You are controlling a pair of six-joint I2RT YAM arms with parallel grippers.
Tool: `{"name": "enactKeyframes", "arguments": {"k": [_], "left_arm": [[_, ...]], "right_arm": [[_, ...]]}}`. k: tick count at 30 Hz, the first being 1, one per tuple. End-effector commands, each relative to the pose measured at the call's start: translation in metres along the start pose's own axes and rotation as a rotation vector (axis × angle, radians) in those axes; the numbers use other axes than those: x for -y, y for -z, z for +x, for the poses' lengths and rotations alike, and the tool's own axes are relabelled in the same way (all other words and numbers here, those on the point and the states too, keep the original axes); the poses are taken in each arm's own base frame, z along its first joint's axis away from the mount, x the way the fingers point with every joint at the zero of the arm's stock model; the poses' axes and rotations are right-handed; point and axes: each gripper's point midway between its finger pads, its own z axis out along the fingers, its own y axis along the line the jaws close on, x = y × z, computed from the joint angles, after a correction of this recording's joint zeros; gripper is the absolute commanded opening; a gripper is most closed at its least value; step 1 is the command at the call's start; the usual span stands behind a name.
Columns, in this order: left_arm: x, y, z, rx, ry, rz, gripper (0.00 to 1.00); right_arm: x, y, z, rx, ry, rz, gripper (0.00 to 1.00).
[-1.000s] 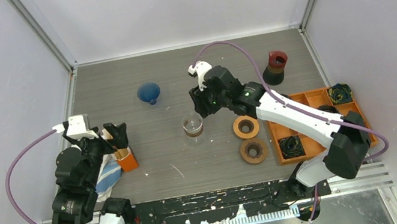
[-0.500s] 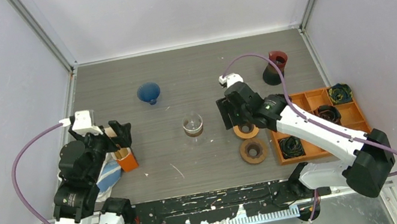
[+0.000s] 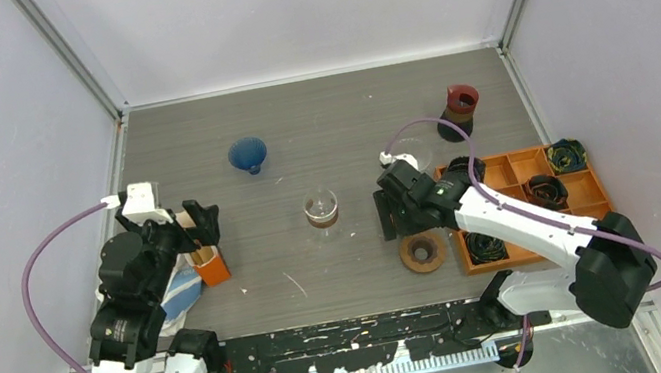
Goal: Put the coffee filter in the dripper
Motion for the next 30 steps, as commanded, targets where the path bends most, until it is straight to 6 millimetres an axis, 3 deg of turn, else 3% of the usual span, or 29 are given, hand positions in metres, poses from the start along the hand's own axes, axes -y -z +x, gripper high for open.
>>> {"name": "enactKeyframes", "arguments": {"k": [1, 13, 30], "left_arm": [[0.005, 0.005, -0.022, 0.065, -0.007, 0.024, 0.99], [0.006, 0.006, -0.022, 0.063, -0.007, 0.028, 0.99], [0.006, 0.006, -0.022, 0.064, -0.007, 0.029, 0.99]], "right_arm": [[-0.004, -0.004, 0.009, -0.03, -0.074, 0.002, 0.66], [0.007, -0.03, 0.041, -0.109, -0.116, 0.068, 0.59], [0.013, -0.051, 0.053, -0.126, -0.103, 0.102, 0.55]]}}
